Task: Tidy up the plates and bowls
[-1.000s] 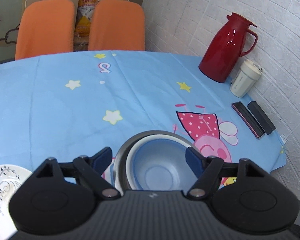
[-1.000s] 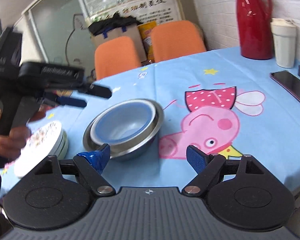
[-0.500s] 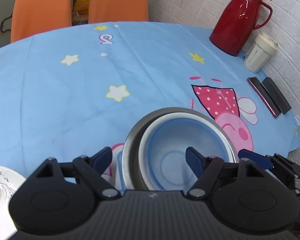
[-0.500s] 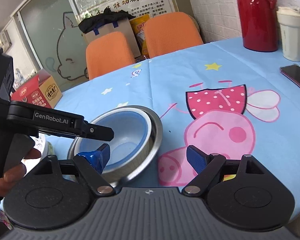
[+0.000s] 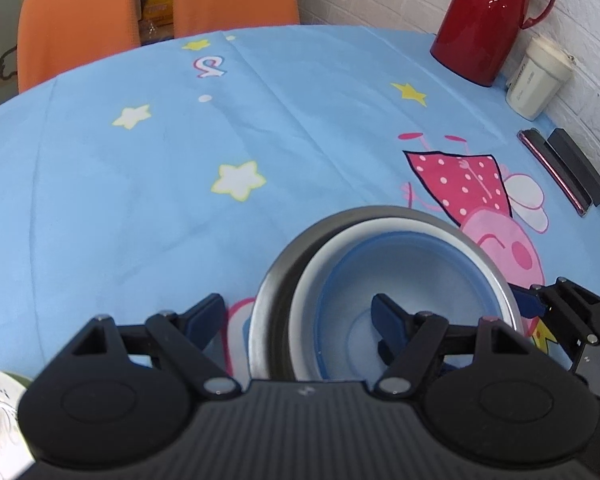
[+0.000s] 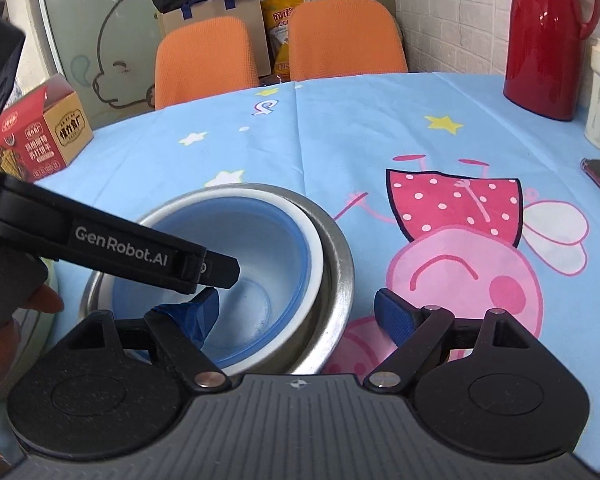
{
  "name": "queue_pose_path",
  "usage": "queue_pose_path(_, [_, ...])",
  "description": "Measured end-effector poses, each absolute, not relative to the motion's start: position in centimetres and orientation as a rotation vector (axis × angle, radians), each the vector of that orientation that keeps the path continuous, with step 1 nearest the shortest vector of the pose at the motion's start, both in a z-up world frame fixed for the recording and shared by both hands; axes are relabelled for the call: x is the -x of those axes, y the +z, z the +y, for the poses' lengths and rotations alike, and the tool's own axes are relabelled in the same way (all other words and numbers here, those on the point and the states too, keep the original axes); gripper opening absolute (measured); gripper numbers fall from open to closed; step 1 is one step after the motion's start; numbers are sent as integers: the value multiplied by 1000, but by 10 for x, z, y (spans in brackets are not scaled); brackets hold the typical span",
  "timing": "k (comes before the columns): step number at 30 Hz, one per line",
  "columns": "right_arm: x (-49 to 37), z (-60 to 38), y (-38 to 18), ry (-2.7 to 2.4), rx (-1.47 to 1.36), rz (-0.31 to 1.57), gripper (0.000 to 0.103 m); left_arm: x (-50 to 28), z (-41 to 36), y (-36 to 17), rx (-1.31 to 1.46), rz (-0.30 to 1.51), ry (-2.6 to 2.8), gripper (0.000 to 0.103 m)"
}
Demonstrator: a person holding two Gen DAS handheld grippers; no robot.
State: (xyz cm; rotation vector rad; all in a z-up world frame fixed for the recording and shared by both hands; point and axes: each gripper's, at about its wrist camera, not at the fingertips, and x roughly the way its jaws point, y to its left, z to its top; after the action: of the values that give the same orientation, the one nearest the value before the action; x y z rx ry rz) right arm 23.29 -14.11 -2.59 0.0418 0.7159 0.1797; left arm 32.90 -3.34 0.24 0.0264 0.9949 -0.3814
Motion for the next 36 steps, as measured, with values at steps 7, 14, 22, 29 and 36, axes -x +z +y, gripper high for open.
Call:
queue_pose_path(7, [-226, -138, -31, 152, -60, 657, 76, -328, -39, 0, -48, 969, -401, 76])
queue_pose_path(14, [-221, -140, -33, 172, -71, 626, 75, -324, -37, -1, -38, 959, -406, 76])
queue_pose_path(22, [-218, -137, -29, 246, -84, 633, 49, -315, -43, 1, -74, 933, -422, 66])
queue_pose_path(29, [-208, -133, -17, 227, -87, 651, 45, -308, -44, 15, -11, 955, -430, 58])
queue_pose_path(36, [-183, -133, 20, 154, -15, 559, 46, -287, -51, 57, 57, 887, -466, 58])
